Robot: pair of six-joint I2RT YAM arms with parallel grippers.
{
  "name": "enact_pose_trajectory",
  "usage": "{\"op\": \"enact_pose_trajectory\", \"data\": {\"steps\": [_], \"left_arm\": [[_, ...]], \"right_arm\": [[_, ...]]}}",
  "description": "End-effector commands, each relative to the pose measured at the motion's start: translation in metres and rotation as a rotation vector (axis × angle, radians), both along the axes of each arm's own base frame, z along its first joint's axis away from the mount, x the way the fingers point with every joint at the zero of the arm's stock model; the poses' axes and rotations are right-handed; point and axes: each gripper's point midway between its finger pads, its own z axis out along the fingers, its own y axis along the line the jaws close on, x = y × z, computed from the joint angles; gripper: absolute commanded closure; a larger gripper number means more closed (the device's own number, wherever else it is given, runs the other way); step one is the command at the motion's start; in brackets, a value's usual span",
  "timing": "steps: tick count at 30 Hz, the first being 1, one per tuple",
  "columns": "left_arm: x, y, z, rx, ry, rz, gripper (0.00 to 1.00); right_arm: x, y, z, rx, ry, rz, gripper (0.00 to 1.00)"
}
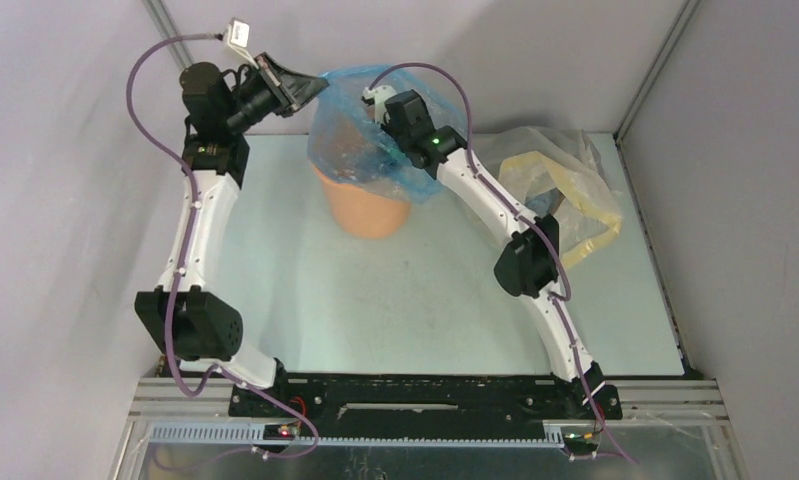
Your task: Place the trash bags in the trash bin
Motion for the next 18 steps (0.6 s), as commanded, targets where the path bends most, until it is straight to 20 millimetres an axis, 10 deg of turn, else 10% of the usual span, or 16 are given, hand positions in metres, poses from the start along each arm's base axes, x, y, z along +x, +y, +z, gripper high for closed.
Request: {"op": "enact_pose_trajectory", "data": {"steps": [1, 10, 18], "left_arm": [[0.018, 0.029, -0.039, 0.066, 0.063, 0.140, 1.00], [0.027, 0.046, -0.082, 0.129, 0.117, 0.246, 1.00], [0.027, 0.044, -0.106, 0.141, 0.156, 0.226, 1.00]], "right_arm": [[-0.005, 0.015, -0.014, -0.032, -0.005, 0.026, 1.00], [-0.036, 0.014, -0.041, -0.157, 0.073, 0.075, 1.00], [-0.053, -0.020, -0.027, -0.225, 0.120, 0.005, 1.00]]}}
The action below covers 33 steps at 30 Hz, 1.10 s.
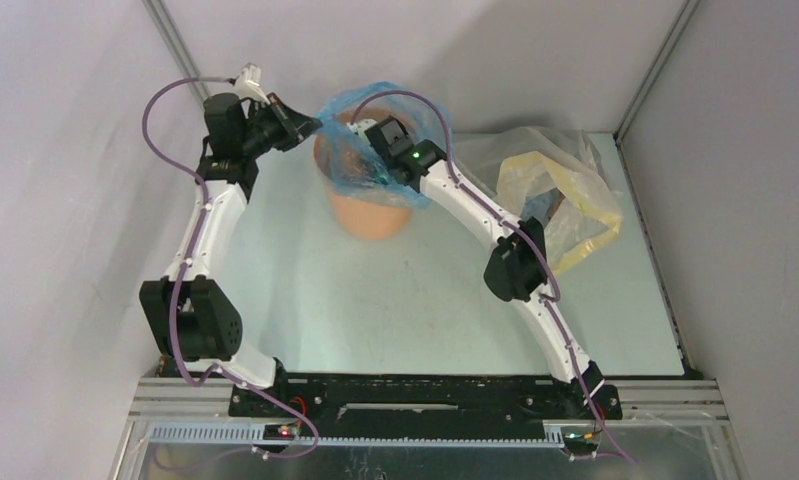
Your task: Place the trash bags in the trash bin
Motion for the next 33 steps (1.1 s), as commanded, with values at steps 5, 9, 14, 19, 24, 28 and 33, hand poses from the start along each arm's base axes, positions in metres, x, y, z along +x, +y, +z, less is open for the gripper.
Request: {"op": "enact_pose_trajectory", "data": {"steps": [5, 9, 14, 19, 24, 28, 33], "left_arm": [[-0.005, 0.000, 0.002, 0.025, -0.058, -0.008, 1.00], [-0.003, -0.009, -0.007, 0.006, -0.039, -0.052, 1.00], [-0.019, -0.039, -0.010, -0.007, -0.026, -0.116, 1.00], [-0.043, -0.050, -0.001, -0.040, -0.031, -0.107, 1.00], [-0.063, -0.063, 0.011, -0.067, -0.040, -0.139, 1.00], [-0.069, -0.070, 0.016, -0.070, -0.047, -0.157, 1.00], [-0.070, -0.067, 0.028, -0.052, -0.061, -0.147, 1.00]], "right_arm": [[-0.032, -0.046, 0.023, -0.044, 0.128, -0.032, 1.00], [-0.043, -0.054, 0.025, -0.069, 0.158, -0.023, 1.00], [-0.060, -0.083, 0.023, -0.156, 0.200, -0.066, 1.00], [-0.073, -0.110, 0.033, -0.173, 0.198, -0.126, 1.00], [-0.084, -0.120, 0.058, -0.155, 0.168, -0.126, 1.00], [-0.091, -0.109, 0.088, -0.086, 0.124, -0.082, 1.00], [-0.096, -0.096, 0.130, 0.002, 0.067, -0.034, 0.87]]}}
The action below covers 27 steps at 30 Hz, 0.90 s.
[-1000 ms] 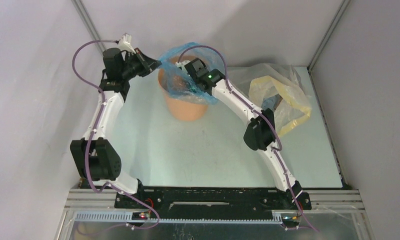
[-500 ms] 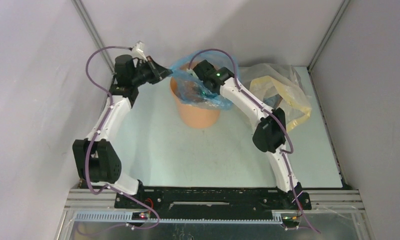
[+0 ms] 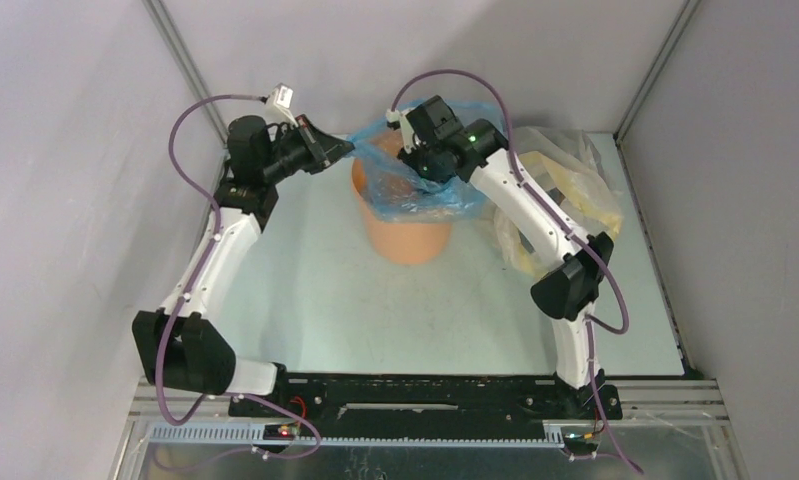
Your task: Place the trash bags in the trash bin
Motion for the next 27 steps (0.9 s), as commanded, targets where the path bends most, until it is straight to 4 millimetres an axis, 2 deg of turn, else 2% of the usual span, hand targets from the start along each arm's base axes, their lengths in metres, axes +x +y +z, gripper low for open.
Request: {"op": "enact_pose_trajectory", "data": {"steps": [1, 4, 7, 11, 17, 27], "left_arm": [[-0.002, 0.004, 0.031, 0.011, -0.064, 0.027, 1.00], [0.005, 0.010, 0.036, 0.057, -0.073, 0.051, 1.00], [0.019, 0.022, 0.035, 0.080, -0.052, 0.098, 1.00], [0.033, 0.033, 0.030, 0.099, -0.034, 0.128, 1.00], [0.039, 0.035, 0.021, 0.129, -0.020, 0.133, 1.00], [0.045, 0.032, 0.018, 0.120, -0.007, 0.124, 1.00]], "right_arm": [[-0.010, 0.011, 0.064, 0.127, -0.094, 0.055, 0.84], [-0.015, 0.014, 0.085, 0.172, -0.127, 0.077, 0.78], [-0.021, 0.014, 0.107, 0.217, -0.168, 0.094, 0.68], [-0.037, 0.009, 0.138, 0.241, -0.248, 0.119, 0.49], [-0.061, -0.006, 0.176, 0.286, -0.332, 0.114, 0.38], [-0.097, -0.031, 0.202, 0.365, -0.365, 0.116, 0.17]]}}
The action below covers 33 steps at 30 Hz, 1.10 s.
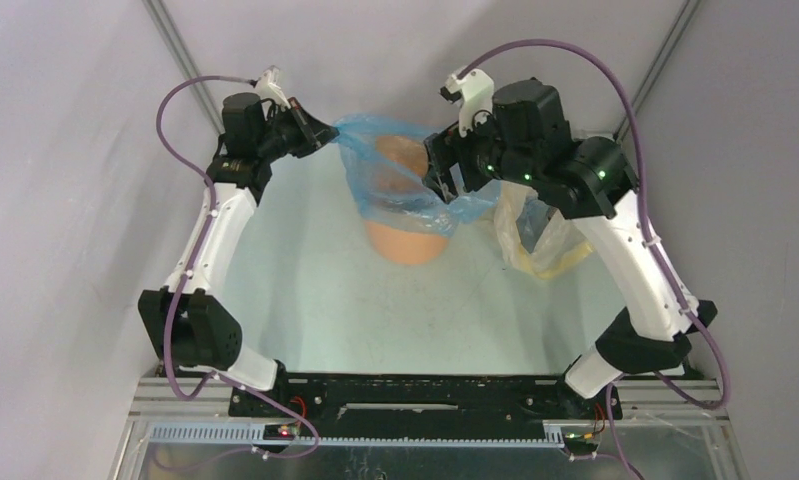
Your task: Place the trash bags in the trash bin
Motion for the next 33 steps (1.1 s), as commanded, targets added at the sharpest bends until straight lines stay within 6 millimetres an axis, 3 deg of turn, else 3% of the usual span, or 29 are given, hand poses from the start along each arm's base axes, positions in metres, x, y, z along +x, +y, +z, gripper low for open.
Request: {"op": "enact_pose_trajectory", "data": {"steps": [1, 5, 9, 16, 23, 29, 33], "left_arm": [[0.004, -0.001, 0.021, 0.005, -0.062, -0.007, 1.00], [0.003, -0.001, 0.024, 0.002, -0.068, -0.009, 1.00], [0.000, 0.000, 0.029, 0.004, -0.083, -0.008, 1.00], [-0.005, -0.003, 0.033, -0.005, -0.090, -0.022, 1.00], [-0.007, -0.002, 0.032, -0.001, -0.094, -0.022, 1.00], [-0.010, -0.001, 0.036, 0.001, -0.105, -0.022, 1.00], [-0.014, -0.001, 0.041, 0.000, -0.120, -0.025, 1.00]], "right_arm": [[-0.011, -0.006, 0.015, 0.048, -0.029, 0.014, 0.16], [-0.023, -0.014, 0.016, 0.054, -0.018, 0.018, 0.12], [-0.007, -0.047, -0.003, 0.052, -0.004, -0.220, 0.08], [0.008, -0.098, -0.010, 0.226, -0.002, -0.423, 0.21], [0.023, -0.114, -0.038, 0.209, 0.050, -0.508, 0.18], [0.027, -0.095, -0.050, 0.236, 0.110, -0.430, 0.45], [0.033, -0.071, -0.045, 0.256, 0.127, -0.350, 0.83]]}}
